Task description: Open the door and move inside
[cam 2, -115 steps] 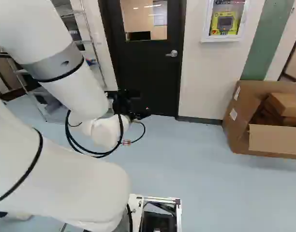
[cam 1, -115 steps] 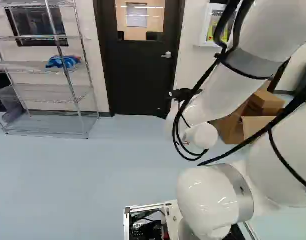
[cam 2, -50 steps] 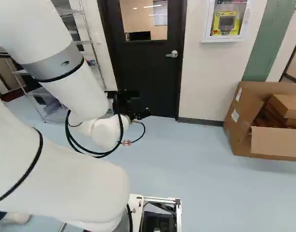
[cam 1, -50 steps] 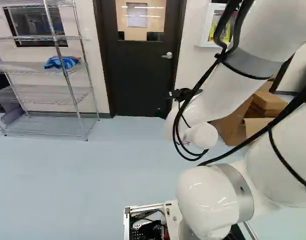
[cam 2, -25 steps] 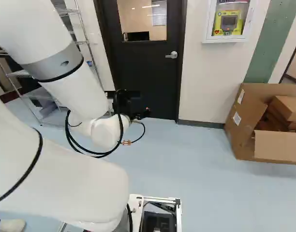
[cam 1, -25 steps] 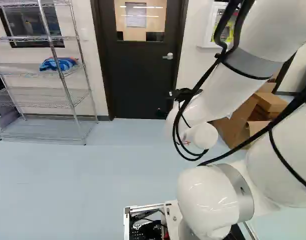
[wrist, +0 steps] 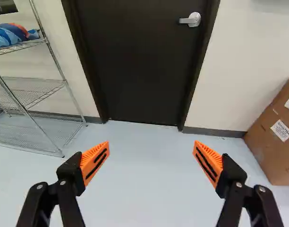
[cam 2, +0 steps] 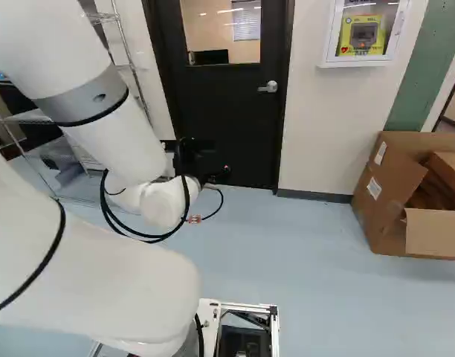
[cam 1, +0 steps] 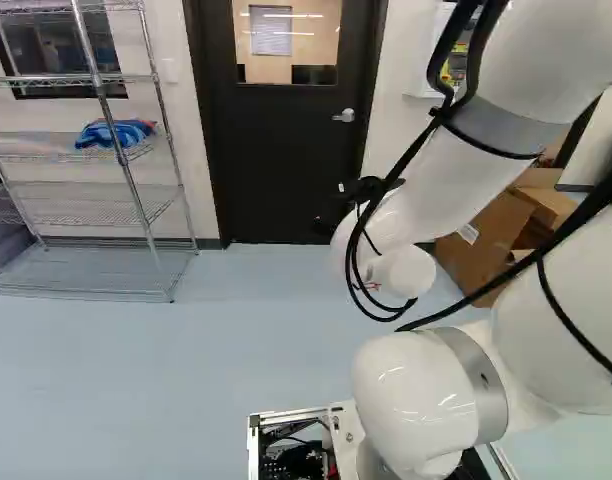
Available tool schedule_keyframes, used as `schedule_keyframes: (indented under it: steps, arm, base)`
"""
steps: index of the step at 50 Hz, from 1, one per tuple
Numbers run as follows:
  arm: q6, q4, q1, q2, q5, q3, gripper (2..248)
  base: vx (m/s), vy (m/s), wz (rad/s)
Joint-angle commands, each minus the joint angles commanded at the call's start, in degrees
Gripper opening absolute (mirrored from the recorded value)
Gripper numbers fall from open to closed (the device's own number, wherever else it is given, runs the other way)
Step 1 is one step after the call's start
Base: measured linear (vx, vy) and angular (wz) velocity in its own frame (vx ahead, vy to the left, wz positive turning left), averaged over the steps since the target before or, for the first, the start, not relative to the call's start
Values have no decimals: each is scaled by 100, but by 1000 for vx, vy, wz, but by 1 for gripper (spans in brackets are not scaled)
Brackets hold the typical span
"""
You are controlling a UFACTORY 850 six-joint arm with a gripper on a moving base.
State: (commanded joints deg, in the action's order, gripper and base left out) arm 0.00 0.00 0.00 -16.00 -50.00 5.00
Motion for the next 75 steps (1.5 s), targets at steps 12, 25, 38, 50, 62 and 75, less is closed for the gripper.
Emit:
schedule_keyframes:
  steps: [12,25,38,50,62,75]
  arm:
    - [0,0,0,0,0,0,247]
    - [0,0,0,0,0,0,247]
    - [0,0,0,0,0,0,247]
    - [0,0,0,0,0,0,247]
    - [0,0,0,0,0,0,247]
    - [0,0,0,0,0,0,247]
  base:
    - [166,98,-83]
    - [192,83,-214]
    - [193,82,-249]
    - [195,90,-255]
    - [188,85,-249]
    - [184,134,-76]
